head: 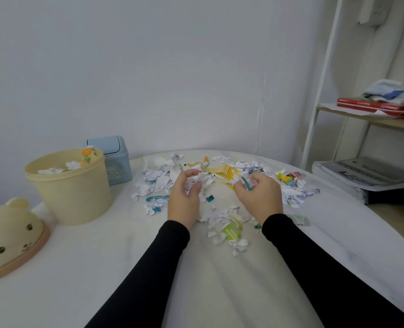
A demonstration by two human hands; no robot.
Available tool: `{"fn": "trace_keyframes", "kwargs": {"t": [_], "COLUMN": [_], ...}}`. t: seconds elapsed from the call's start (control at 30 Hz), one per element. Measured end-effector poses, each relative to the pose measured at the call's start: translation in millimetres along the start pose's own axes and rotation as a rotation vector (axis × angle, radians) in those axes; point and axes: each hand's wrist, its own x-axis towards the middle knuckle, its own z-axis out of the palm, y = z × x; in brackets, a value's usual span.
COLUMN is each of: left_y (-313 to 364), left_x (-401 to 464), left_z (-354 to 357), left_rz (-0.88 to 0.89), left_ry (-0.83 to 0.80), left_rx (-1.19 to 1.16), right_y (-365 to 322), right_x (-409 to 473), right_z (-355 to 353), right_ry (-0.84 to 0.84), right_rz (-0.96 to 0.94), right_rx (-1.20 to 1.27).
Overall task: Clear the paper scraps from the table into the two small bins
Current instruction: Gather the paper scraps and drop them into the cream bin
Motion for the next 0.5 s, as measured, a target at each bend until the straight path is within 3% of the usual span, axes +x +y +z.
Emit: {"fn": "trace_keyframes", "kwargs": {"t": [0.13,0.27,0.5], "left_y": [-6,-11,-21], "left_x": [-2,-6,-6], "left_z": [-20,-38,-48], "left_rz": [-0.070,-0.193,-0.349], "left_ry": [0.023,0.052,-0.014], "left_rx": [-0.040,-0.236,-0.464], "right_y": [-17,-24,-22], "right_x": [-7,-16,-25], "right_z": [7,17,21], "right_ry": [0.056,0.043,0.091], "right_rz": [-0.022,0.014,0.091], "right_rx": [0.106,0.179,0.288]}}
